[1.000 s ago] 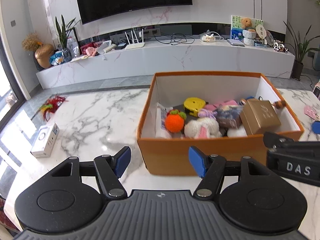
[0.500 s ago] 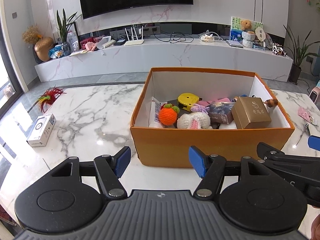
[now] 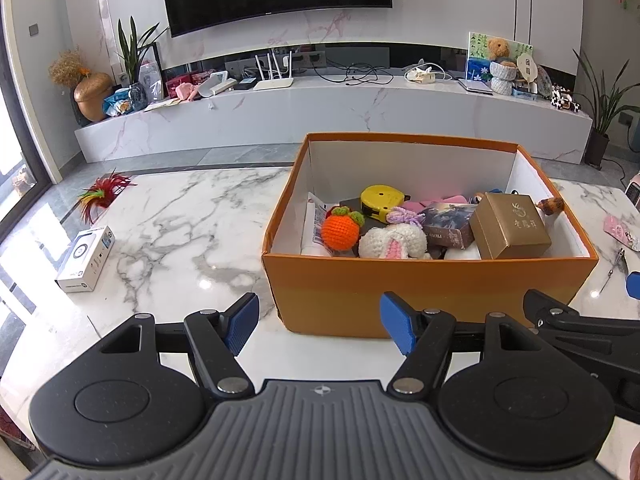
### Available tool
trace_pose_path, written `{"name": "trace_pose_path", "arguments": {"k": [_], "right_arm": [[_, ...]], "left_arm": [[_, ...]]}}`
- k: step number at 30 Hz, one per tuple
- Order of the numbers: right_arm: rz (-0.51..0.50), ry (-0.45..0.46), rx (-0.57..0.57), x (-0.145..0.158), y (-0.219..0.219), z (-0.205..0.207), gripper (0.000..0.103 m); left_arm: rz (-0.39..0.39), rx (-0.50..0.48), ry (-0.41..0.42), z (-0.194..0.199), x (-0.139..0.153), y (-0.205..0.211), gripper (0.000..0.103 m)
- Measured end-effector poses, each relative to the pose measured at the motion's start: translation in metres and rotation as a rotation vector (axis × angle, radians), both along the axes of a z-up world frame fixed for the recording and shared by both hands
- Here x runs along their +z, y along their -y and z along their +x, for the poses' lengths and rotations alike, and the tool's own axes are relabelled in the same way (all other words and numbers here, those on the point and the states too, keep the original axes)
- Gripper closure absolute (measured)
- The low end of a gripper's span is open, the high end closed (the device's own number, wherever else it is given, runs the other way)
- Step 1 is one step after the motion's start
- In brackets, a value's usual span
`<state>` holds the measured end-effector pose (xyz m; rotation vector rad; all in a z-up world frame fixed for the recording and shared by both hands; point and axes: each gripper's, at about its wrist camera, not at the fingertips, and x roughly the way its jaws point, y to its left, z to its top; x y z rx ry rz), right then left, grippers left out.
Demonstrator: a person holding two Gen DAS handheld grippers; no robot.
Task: Organize objects
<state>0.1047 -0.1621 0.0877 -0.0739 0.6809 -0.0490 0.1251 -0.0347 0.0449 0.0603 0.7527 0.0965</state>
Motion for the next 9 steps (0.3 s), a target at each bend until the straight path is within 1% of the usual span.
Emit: {"name": "trace_pose_path", "arguments": {"k": [9], "right_arm": [[-0.017, -0.01, 0.007, -0.0027, -0.0022, 0.0007, 0.004]], "left_arm": [[0.003, 0.001, 0.014, -0.0011, 0.002, -0.0009, 0.023]]}}
